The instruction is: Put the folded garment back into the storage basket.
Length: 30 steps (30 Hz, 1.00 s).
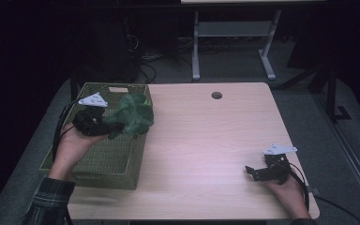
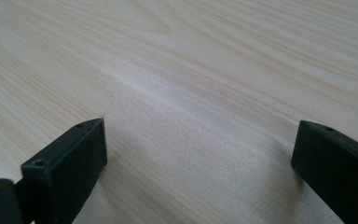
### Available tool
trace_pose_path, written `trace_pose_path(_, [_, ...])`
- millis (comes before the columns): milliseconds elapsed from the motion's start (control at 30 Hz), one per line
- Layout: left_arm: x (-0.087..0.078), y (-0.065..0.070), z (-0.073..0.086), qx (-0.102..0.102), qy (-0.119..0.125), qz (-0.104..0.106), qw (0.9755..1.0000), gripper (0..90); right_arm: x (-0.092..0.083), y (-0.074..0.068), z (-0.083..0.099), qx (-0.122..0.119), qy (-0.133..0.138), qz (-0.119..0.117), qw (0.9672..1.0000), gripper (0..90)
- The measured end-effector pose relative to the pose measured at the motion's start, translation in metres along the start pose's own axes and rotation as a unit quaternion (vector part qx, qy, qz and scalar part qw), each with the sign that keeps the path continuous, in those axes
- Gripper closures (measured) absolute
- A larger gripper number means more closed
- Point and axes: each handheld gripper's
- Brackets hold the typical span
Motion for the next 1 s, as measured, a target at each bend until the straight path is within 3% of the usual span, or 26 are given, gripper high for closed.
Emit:
trace_pose_path(367, [-0.01, -0.021, 0.03, -0.039, -0.006, -0.041, 0.9984, 77.5, 0.0, 0.0, 0.0, 0.001, 0.0, 0.0, 1.0, 3.0])
trace_pose_path(467, [-0.005, -0.031, 0.044, -0.06, -0.016, -0.052, 0.9967, 77.5, 0.0, 0.0, 0.0, 0.001, 0.0, 0.001, 1.0, 3.0])
trace_pose_path(667, [0.007, -0.046, 0.062, -0.082, -0.042, -0.062, 0.9938, 77.5, 0.0, 0.0, 0.0, 0.001, 0.0, 0.001, 1.0, 3.0])
trace_pose_path(1000, [0.029, -0.067, 0.081, -0.093, -0.075, -0.057, 0.9911, 77.2, 0.0, 0.0, 0.0, 0.001, 0.0, 0.001, 1.0, 3.0])
Point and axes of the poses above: each handheld gripper's, and its own axes: x roughly forward along the jaws, z roughly out of its underside, y roughly to its right, and after that the axes turned 12 degrees about z, right-handed
